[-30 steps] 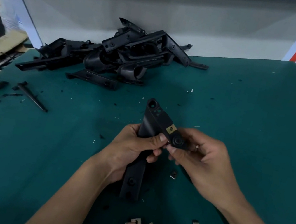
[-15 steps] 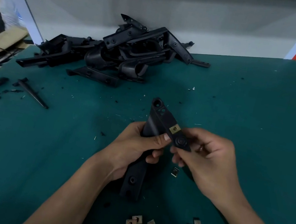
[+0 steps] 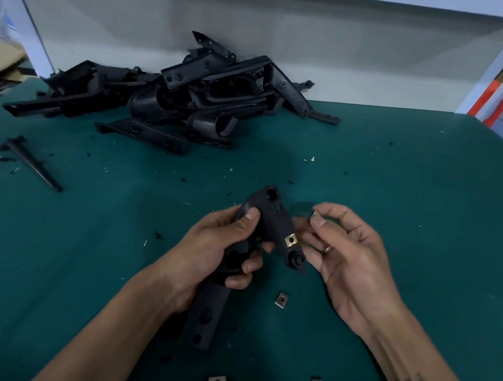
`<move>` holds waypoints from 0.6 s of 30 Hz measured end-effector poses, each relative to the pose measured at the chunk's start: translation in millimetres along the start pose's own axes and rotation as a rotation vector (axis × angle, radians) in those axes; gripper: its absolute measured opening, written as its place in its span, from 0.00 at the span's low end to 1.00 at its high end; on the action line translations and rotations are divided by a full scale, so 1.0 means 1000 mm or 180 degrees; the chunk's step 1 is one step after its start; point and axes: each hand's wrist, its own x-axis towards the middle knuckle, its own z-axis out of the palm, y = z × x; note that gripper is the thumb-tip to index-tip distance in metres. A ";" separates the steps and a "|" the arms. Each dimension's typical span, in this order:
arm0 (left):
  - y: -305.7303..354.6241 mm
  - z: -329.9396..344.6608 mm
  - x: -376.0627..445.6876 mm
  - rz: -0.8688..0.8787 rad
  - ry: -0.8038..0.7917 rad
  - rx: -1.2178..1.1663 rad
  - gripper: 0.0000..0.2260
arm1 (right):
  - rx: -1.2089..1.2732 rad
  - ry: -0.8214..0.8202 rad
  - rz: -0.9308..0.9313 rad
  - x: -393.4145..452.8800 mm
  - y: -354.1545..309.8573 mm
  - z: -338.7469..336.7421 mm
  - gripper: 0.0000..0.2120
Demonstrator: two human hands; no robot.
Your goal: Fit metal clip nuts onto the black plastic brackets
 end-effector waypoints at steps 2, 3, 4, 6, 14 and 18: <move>-0.001 -0.001 0.000 -0.0015 0.0026 0.0004 0.10 | 0.0306 -0.0100 0.0223 0.004 0.000 0.004 0.04; -0.002 -0.001 0.000 -0.0009 0.0023 0.0012 0.10 | 0.0497 -0.0113 0.0319 0.007 0.002 0.006 0.03; -0.002 -0.001 0.000 0.0003 0.0012 0.0023 0.10 | 0.0690 -0.0096 0.0386 0.009 0.004 0.010 0.03; -0.001 -0.001 0.001 0.0015 -0.0014 0.0046 0.10 | 0.0911 -0.0062 0.0472 0.014 0.009 0.016 0.02; -0.003 -0.004 0.002 0.0002 -0.0132 0.0150 0.11 | 0.0465 -0.0138 0.0481 0.018 0.018 0.020 0.08; -0.003 -0.004 0.002 -0.0028 -0.0152 0.0186 0.11 | 0.0441 0.0057 0.0293 0.015 0.019 0.023 0.07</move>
